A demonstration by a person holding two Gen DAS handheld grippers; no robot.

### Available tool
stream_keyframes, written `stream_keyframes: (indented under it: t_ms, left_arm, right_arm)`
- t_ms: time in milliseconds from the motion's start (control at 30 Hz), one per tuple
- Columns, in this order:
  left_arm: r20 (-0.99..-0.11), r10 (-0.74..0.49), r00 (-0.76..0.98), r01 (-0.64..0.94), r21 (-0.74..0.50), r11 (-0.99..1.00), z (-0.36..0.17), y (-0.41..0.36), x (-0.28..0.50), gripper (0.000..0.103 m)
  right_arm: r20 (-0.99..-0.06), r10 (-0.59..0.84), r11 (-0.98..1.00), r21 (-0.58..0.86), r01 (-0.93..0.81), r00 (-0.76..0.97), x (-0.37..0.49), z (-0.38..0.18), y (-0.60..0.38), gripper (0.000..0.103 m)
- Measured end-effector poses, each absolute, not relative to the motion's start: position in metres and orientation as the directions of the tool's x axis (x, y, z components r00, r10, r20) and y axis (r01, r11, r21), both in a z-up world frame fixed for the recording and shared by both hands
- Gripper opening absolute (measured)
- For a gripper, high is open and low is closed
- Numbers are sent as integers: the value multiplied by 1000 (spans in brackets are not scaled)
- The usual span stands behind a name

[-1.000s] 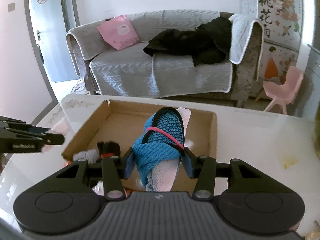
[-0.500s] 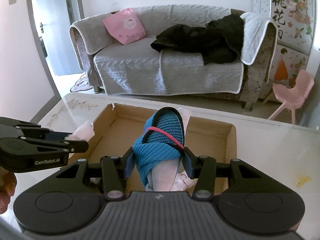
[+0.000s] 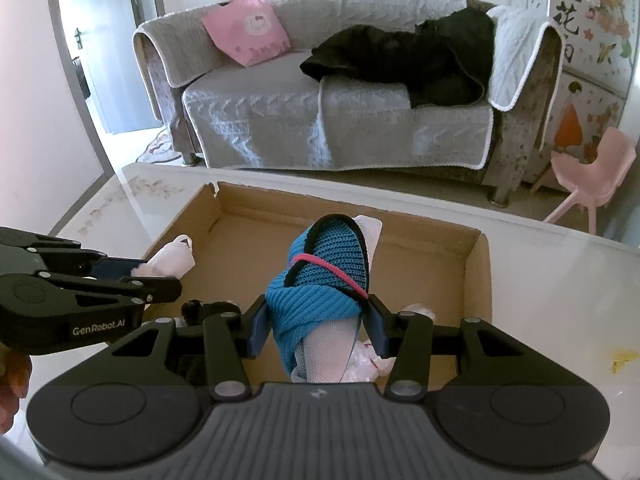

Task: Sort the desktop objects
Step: 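Carry both socks into the cardboard box and open both tools to release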

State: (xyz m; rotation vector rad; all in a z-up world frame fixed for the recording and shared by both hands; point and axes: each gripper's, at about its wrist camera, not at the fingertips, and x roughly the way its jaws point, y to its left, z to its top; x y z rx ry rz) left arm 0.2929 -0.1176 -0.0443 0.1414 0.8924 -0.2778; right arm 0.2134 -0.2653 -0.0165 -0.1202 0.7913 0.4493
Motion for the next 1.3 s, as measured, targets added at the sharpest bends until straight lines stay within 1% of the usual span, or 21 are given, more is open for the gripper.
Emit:
stream_keyframes:
  t_ms: [367,500,767,933,1000,1200,1233,1300]
  left_arm:
    - [-811,-175,558,306,4,952,-65,-122,309,36]
    - [-823,-160,545,313,23,950,-76,-124,318,37]
    - [-818,-163,551,296,8,955,-75,-114,340,37]
    - [-826,-168,538,302,3,953,-86,-114,351,37]
    - [-823,-168,542,303,6,953,-88,-114,353,39]
    - [-821,-173,544,312,6,950,-87,-114,352,40]
    - [-820,-176,544,315,6,949,-87,-115,351,41]
    - [-819,-174,547,322,14,947,-86,-118,350,50]
  right_arm:
    - [-751,330,888,41,-459,572,227,-38,-253,46]
    - [-768,315,882,21,-470,558,235,-47,-249,46]
    - [-760,333,878,33,-478,558,253,-40,-258,46]
    - [-772,317,880,22,-475,551,261,-49,-254,46]
    - [-781,312,877,17,-481,541,265,-56,-249,46]
    - [-800,309,863,9,-504,514,267,-70,-235,47]
    - [-801,304,861,0,-509,515,266,-70,-233,47]
    - [-799,302,859,-8,-512,521,265,-68,-233,51]
